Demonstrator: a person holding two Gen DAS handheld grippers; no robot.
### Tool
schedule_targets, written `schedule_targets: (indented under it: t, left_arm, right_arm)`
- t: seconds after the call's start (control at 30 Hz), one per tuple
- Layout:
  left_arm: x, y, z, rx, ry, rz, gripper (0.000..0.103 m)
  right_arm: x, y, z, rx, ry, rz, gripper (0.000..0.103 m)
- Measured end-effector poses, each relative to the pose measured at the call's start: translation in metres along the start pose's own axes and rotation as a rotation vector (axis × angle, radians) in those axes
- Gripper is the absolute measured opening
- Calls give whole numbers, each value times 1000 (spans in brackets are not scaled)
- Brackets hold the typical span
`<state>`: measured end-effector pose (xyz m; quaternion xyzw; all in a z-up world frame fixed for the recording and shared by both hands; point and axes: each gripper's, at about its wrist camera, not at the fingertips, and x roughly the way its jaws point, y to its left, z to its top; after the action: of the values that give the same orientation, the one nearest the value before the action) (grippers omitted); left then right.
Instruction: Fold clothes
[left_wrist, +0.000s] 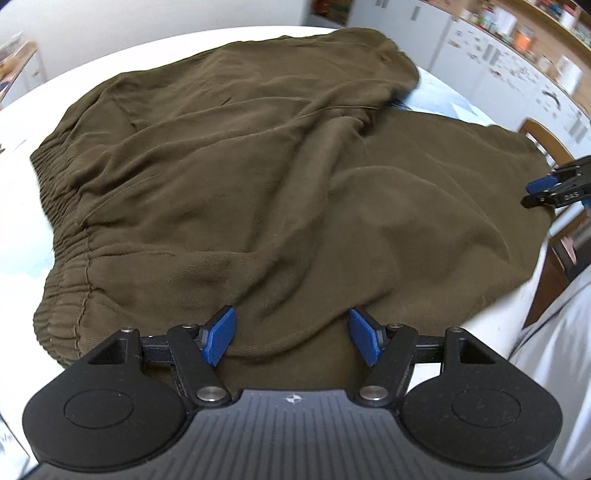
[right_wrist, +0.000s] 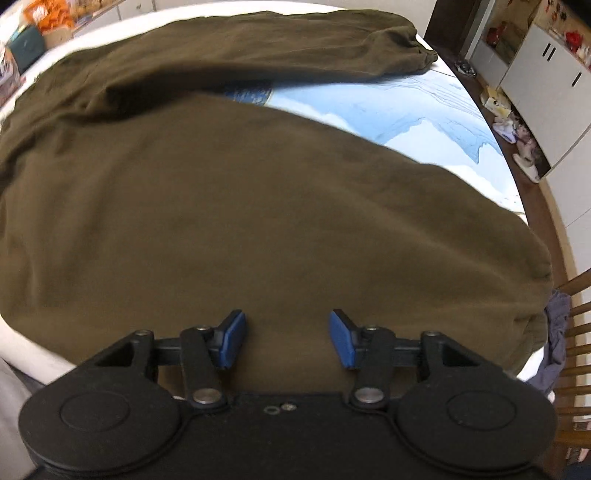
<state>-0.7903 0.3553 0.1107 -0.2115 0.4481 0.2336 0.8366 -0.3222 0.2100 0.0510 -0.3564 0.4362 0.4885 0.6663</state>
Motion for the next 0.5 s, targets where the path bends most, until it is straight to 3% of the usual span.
schedule_targets:
  t: [0.37, 0.5]
  left_arm:
    - [-19, 0, -21, 69, 33, -81, 66]
    - [-36, -2, -22, 103, -25, -75, 67]
  right_arm:
    - [-24, 10, -23, 4, 14, -61, 103]
    - [-53, 40, -15, -116, -58, 95, 103]
